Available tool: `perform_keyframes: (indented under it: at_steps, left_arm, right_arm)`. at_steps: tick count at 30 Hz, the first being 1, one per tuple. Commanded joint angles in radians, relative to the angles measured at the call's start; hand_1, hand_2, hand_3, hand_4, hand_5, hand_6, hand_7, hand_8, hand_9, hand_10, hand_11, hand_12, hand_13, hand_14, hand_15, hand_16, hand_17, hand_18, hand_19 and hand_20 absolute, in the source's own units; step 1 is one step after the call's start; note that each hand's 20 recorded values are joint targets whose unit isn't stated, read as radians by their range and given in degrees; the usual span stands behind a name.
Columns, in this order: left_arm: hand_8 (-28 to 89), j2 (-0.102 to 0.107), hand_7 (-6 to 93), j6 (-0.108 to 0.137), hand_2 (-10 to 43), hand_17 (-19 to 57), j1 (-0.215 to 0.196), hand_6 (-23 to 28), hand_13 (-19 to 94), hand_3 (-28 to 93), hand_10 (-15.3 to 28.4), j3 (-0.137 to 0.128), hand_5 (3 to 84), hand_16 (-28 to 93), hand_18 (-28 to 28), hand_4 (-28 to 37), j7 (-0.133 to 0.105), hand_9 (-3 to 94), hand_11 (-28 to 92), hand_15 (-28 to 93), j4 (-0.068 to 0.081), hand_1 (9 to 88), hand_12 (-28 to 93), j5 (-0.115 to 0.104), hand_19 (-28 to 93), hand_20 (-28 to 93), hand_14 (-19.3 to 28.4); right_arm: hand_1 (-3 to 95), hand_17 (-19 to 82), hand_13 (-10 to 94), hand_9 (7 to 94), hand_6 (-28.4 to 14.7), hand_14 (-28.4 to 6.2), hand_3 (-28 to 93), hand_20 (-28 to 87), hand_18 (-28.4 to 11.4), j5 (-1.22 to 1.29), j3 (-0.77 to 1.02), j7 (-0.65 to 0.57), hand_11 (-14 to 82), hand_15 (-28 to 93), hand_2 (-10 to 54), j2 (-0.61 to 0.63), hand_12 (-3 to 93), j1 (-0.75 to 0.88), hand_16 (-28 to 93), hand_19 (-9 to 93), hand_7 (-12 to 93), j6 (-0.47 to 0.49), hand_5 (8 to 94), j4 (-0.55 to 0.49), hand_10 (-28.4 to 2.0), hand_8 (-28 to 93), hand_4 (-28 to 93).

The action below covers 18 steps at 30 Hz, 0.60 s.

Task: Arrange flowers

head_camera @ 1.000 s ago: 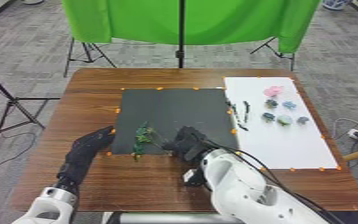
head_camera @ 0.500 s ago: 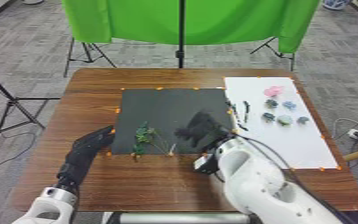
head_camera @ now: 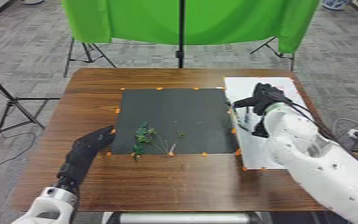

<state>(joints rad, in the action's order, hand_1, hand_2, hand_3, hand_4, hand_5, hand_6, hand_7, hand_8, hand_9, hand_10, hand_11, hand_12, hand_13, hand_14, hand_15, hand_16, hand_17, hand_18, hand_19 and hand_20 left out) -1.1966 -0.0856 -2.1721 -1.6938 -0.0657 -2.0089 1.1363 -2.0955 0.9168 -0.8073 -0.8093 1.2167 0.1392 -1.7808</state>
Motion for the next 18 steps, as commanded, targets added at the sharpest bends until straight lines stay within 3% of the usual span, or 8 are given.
perform_keyframes:
  at_steps: [1, 12, 18]
  left_arm:
    - [-5, -0.002, 7.2, -0.007, -3.0, 1.7, -0.007, 4.3, 29, 62, 12.8, 0.019, 44.2, 2, 10.1, -20.2, 0.04, 41.8, 13, 12, 0.012, 28.5, 13, 0.002, 2, 16, 15.1]
    - [-5, -0.004, 8.0, -0.011, -3.2, 1.7, -0.013, 4.4, 29, 63, 12.9, 0.016, 44.5, 2, 10.1, -20.7, 0.027, 42.0, 14, 12, 0.012, 28.7, 13, 0.002, 2, 16, 15.0]
    - [-5, -0.004, 8.1, -0.012, -3.1, 1.7, -0.007, 4.3, 29, 63, 12.9, 0.017, 44.4, 2, 10.1, -20.6, 0.026, 41.9, 14, 12, 0.015, 28.6, 13, 0.001, 2, 16, 15.0]
  right_arm:
    - [23.8, 63, 91, 83.9, -8.8, -4.9, 54, 56, -12.8, 0.027, -0.073, 0.002, 36.4, 55, -9.5, -0.014, 26.7, -0.053, 33, 93, 8, 0.008, 67.6, 0.091, -15.5, -6, -14]
    - [21.5, 65, 93, 85.7, -7.9, -4.3, 52, 55, -12.1, -0.059, -0.269, 0.04, 37.0, 54, -9.5, -0.033, 26.6, -0.147, 32, 93, 10, 0.044, 73.1, 0.145, -15.4, -5, -15]
    - [35.8, 68, 94, 88.4, -5.5, -3.4, 56, 56, -11.0, -0.058, -0.315, 0.025, 37.5, 56, -9.5, -0.067, 26.7, -0.154, 32, 93, 15, 0.063, 78.7, 0.193, -13.7, -5, -11]
